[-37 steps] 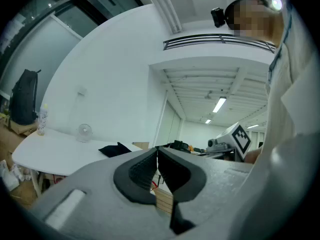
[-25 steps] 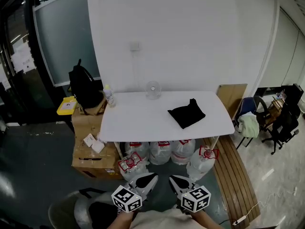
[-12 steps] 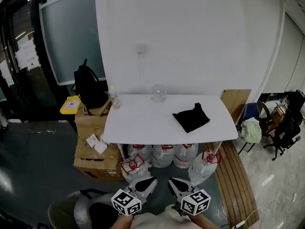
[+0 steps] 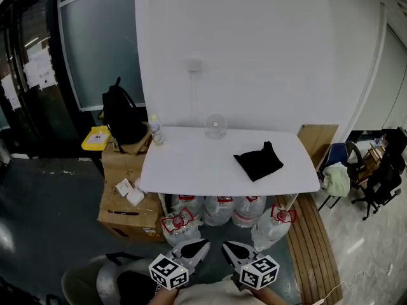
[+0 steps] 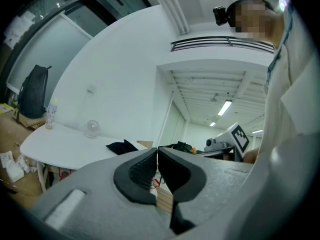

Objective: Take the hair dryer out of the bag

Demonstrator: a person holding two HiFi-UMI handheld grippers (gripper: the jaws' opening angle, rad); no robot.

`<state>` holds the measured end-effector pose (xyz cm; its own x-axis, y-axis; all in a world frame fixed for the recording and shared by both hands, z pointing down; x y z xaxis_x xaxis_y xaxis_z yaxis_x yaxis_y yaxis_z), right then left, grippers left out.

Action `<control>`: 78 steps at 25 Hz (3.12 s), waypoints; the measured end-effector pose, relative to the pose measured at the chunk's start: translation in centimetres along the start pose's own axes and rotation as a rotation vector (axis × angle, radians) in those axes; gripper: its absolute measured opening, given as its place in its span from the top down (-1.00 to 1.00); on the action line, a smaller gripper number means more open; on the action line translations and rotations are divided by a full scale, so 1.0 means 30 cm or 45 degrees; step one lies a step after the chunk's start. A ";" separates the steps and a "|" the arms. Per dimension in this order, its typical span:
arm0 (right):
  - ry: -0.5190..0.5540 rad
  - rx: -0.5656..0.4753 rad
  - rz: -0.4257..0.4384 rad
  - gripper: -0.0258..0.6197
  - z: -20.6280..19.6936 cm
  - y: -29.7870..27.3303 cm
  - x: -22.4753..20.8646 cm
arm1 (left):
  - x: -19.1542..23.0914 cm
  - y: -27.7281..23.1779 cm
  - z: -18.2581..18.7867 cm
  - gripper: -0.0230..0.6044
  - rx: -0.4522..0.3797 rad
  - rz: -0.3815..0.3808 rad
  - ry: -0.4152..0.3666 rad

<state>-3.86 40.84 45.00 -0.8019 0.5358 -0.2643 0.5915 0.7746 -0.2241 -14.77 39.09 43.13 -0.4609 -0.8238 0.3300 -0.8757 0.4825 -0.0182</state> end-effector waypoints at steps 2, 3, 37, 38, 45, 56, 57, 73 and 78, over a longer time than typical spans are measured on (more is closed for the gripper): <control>-0.001 0.005 0.001 0.87 0.006 -0.002 -0.012 | 0.003 -0.015 -0.001 0.89 0.001 -0.006 0.006; -0.001 0.006 0.002 0.86 0.012 -0.004 -0.022 | 0.006 -0.025 0.000 0.89 0.002 -0.008 0.008; -0.040 0.038 0.078 0.86 0.371 -0.528 -0.897 | 0.610 -0.810 0.235 0.89 0.022 0.125 0.000; -0.046 0.040 0.075 0.86 0.379 -0.541 -0.924 | 0.623 -0.831 0.243 0.89 0.025 0.128 -0.003; -0.085 0.065 0.057 0.86 0.380 -0.607 -1.020 | 0.710 -0.893 0.236 0.89 0.055 0.140 0.022; -0.076 0.091 -0.016 0.86 0.393 -0.695 -1.068 | 0.837 -0.947 0.286 0.89 0.114 0.069 -0.004; -0.073 0.097 -0.024 0.86 0.388 -0.698 -1.073 | 0.843 -0.947 0.282 0.89 0.122 0.066 -0.001; 0.068 0.282 -0.208 0.39 0.300 -0.732 -1.279 | 0.928 -1.055 0.179 0.89 0.219 0.021 0.056; 0.064 0.317 -0.254 0.20 0.288 -0.759 -1.388 | 0.973 -1.068 0.169 0.89 0.237 0.041 0.063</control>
<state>16.80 -2.01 52.99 -0.9035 0.4028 -0.1467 0.4200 0.7633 -0.4909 -0.90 -1.91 48.58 -0.4857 -0.7907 0.3726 -0.8741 0.4414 -0.2026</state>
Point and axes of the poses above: the fingertips, and each gripper's own axes: y backward along the fingers, x to its left, z out of its top, the point moved 4 cm from there along y, backward along the fingers, and after that the axes turned 4 degrees about y, right-handed, at the moved point
